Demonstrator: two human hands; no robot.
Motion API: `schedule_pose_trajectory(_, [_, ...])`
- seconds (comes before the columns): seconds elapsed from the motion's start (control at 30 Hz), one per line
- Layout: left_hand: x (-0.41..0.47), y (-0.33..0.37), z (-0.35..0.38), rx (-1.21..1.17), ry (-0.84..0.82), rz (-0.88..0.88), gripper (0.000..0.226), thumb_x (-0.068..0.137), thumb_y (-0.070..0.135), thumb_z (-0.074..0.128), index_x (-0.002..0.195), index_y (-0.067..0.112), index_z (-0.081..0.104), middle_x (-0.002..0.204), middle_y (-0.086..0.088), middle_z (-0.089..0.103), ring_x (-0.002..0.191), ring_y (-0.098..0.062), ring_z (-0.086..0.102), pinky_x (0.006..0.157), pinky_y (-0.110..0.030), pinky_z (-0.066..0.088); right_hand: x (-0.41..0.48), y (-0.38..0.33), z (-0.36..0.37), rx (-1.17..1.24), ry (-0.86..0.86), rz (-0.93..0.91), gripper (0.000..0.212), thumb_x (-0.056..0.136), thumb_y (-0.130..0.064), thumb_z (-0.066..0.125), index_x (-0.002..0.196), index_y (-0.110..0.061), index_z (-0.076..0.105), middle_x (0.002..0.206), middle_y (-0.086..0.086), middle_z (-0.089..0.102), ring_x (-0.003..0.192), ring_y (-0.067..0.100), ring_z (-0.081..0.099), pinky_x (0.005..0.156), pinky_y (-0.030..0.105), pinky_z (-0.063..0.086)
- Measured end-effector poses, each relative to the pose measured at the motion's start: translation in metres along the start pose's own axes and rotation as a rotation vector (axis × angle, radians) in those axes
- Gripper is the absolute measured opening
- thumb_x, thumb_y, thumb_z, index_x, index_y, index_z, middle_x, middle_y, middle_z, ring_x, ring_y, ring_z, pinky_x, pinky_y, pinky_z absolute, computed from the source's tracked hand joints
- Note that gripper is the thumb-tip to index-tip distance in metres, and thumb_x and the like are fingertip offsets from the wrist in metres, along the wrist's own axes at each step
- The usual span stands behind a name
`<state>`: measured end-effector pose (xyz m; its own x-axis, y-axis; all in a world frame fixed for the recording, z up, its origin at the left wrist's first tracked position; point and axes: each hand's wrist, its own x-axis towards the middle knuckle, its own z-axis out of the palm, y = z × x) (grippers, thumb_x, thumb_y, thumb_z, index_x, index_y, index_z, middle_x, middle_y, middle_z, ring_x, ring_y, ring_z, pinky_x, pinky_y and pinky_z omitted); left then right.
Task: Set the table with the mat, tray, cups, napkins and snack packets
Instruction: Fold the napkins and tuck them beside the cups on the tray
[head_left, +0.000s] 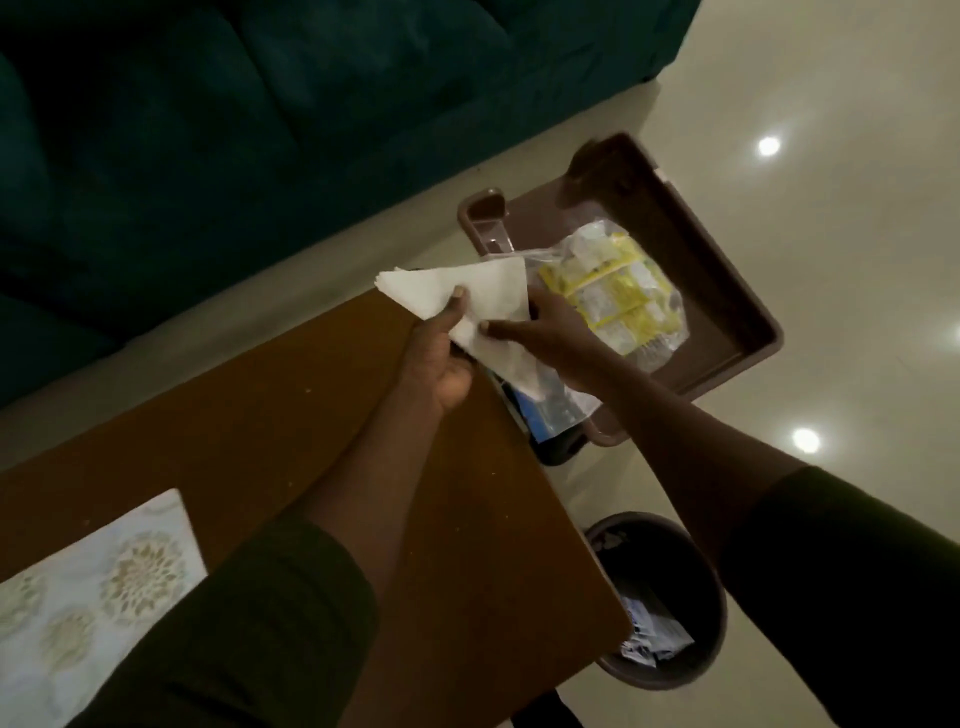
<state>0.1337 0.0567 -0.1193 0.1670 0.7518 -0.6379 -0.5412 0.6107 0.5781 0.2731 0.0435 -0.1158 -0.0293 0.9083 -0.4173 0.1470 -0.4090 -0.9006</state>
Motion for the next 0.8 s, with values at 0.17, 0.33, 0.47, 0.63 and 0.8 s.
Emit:
schedule_pose_trajectory(0.17, [-0.029,0.053,-0.074,-0.152,0.052,0.142,0.015,0.091,0.019,0.063,0.105,0.026,0.063,0.111,-0.005,0.07,0.104,-0.026,0.065,0.092,-0.05,0.053,-0.007,-0.014,0.076,0.001,-0.268,0.057,0.041,0.083,-0.017,0.072,0.12,-0.019,0.055,0.112,0.001,0.066,0.106,0.022,0.063,0.082,0.031,0.056])
schedule_pose_trajectory(0.33, [-0.067,0.082,-0.143,-0.246,0.098,0.179,0.028,0.092,0.044,0.058,0.082,0.02,0.07,0.09,-0.002,0.076,0.086,-0.021,0.074,0.081,-0.045,0.059,-0.02,-0.036,0.176,-0.069,-0.298,0.21,0.044,0.08,-0.041,0.073,0.115,-0.024,0.054,0.11,0.002,0.064,0.101,0.023,0.06,0.078,0.034,0.051])
schedule_pose_trajectory(0.47, [-0.11,0.109,-0.22,-0.339,0.219,0.263,0.03,0.09,0.051,0.056,0.093,0.021,0.062,0.087,-0.001,0.077,0.08,-0.021,0.076,0.066,-0.043,0.061,-0.037,-0.046,0.247,-0.004,-0.409,0.224,0.05,0.084,-0.045,0.067,0.125,-0.019,0.055,0.125,0.008,0.063,0.106,0.029,0.062,0.089,0.043,0.054])
schedule_pose_trajectory(0.63, [-0.167,0.134,-0.302,-0.465,0.257,0.36,0.023,0.094,0.041,0.055,0.091,0.019,0.059,0.102,-0.006,0.07,0.102,-0.026,0.068,0.079,-0.042,0.06,-0.072,-0.047,0.357,-0.215,-0.481,0.195,0.036,0.077,-0.059,0.069,0.097,-0.032,0.059,0.092,-0.016,0.06,0.082,0.006,0.06,0.067,0.02,0.049])
schedule_pose_trajectory(0.8, [-0.223,0.165,-0.393,-0.601,0.365,0.495,0.031,0.096,0.043,0.05,0.077,0.019,0.056,0.09,-0.004,0.074,0.092,-0.023,0.072,0.091,-0.049,0.053,-0.098,-0.043,0.439,-0.163,-0.788,0.243,0.044,0.084,-0.043,0.069,0.117,-0.017,0.058,0.101,0.002,0.072,0.071,0.014,0.072,0.056,0.023,0.054])
